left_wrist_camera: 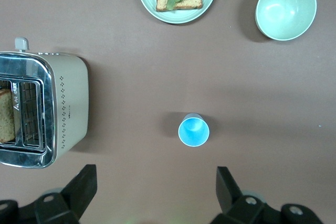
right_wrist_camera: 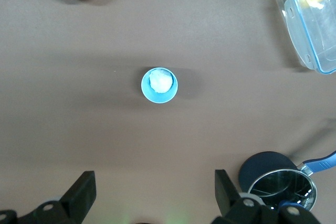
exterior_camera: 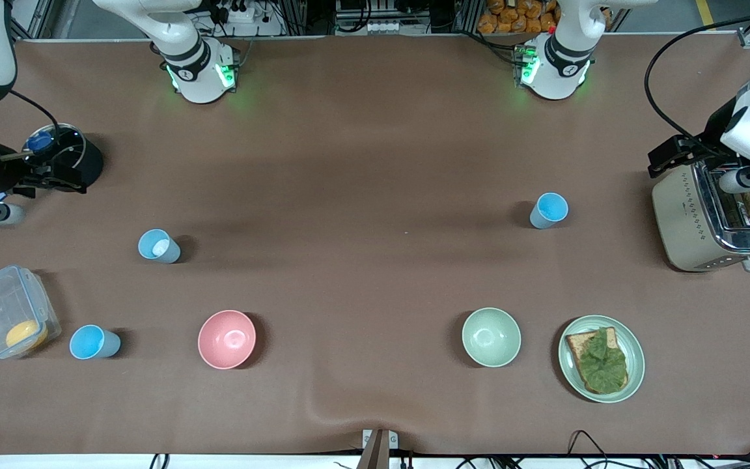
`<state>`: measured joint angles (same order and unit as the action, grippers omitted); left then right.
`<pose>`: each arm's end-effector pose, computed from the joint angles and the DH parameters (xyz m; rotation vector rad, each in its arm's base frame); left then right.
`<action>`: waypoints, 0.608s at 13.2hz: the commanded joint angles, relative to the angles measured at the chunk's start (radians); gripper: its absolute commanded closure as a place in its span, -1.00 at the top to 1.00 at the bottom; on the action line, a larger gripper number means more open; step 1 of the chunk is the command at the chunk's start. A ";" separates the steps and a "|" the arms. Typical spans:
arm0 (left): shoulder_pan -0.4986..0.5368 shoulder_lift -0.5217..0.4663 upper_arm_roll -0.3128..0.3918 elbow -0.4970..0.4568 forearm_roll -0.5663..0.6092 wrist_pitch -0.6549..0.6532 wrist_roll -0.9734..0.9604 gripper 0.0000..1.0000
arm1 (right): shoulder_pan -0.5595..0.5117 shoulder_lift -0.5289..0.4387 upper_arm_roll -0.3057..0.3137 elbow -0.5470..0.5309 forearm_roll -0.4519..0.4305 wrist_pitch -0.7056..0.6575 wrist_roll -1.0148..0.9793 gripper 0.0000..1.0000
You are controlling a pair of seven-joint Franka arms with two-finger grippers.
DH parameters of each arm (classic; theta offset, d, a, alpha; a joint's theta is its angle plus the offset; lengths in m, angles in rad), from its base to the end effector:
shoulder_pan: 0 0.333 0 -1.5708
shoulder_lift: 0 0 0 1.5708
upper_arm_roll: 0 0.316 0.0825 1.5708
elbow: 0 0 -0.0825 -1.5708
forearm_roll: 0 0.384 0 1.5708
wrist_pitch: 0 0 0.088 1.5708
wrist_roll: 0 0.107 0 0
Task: Stack blue cups with both arms
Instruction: 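Lower the right gripper onto the blue cup near the food box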
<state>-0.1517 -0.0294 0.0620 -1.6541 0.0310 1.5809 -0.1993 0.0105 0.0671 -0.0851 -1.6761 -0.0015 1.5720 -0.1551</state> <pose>0.5425 -0.0450 0.6022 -3.1012 -0.1685 0.0609 0.5629 -0.0410 0.5379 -3.1153 -0.1252 0.2667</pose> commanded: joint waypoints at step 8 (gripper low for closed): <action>0.004 0.009 -0.002 0.027 -0.002 -0.024 -0.019 1.00 | -0.006 0.077 0.015 0.004 -0.009 0.012 0.002 1.00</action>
<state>-0.1517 -0.0289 0.0620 -1.6522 0.0310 1.5808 -0.1994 0.0106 0.1144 -0.0817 -1.6786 -0.0015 1.5768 -0.1553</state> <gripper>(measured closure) 0.000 0.000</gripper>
